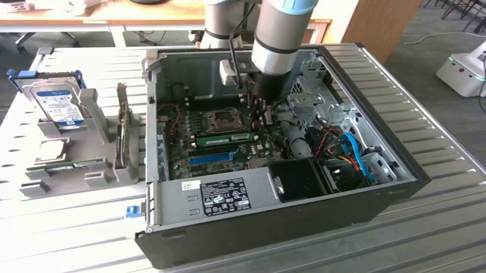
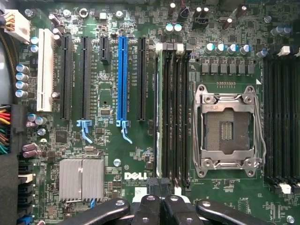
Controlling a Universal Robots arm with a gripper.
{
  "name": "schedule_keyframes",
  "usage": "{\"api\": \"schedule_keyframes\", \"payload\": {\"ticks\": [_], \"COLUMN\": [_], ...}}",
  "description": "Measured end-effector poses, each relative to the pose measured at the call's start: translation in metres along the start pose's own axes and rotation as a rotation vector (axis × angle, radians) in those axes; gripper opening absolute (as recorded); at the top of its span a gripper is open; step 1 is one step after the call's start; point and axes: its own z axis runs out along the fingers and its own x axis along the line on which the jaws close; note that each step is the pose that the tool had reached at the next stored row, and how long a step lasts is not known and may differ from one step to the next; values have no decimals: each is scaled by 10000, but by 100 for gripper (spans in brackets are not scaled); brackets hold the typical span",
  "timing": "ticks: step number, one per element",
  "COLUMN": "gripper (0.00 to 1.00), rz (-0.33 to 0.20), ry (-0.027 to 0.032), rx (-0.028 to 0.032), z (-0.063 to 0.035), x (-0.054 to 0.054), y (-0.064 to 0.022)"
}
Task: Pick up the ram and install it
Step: 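Press down the ram until it locks into place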
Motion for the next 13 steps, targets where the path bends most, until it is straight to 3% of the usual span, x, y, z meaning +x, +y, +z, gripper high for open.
{"api": "schedule_keyframes", "payload": {"ticks": [8, 13], "gripper": [11, 11], "rz": [2, 1], "ry": [-3, -2], "rx": [0, 0], "z": [10, 18], "x": [-3, -64], "y": [0, 0]}}
